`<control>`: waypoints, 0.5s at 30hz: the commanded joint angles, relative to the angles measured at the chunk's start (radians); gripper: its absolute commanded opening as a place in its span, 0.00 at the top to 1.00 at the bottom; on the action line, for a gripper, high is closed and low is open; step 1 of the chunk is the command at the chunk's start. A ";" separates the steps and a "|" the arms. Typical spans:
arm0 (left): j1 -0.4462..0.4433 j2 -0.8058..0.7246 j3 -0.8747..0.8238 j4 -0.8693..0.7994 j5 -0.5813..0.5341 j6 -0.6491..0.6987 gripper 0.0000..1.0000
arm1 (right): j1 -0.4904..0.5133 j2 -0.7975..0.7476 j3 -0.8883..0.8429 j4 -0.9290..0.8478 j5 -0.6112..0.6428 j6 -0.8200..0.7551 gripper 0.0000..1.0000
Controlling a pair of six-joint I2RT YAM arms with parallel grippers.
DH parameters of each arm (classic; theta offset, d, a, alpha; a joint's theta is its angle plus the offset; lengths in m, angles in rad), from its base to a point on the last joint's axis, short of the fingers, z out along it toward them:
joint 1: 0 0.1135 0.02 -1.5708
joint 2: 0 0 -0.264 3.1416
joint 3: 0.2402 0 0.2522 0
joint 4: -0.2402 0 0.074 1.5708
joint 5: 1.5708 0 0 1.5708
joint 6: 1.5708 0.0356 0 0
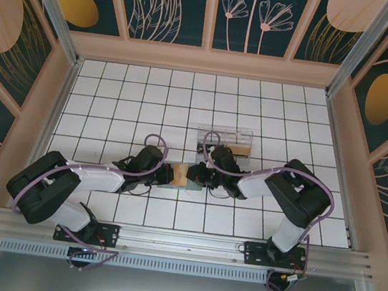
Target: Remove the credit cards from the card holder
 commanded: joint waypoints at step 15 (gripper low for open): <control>-0.010 -0.011 -0.022 -0.081 -0.057 -0.004 1.00 | -0.072 -0.175 -0.120 -0.055 0.026 -0.054 1.00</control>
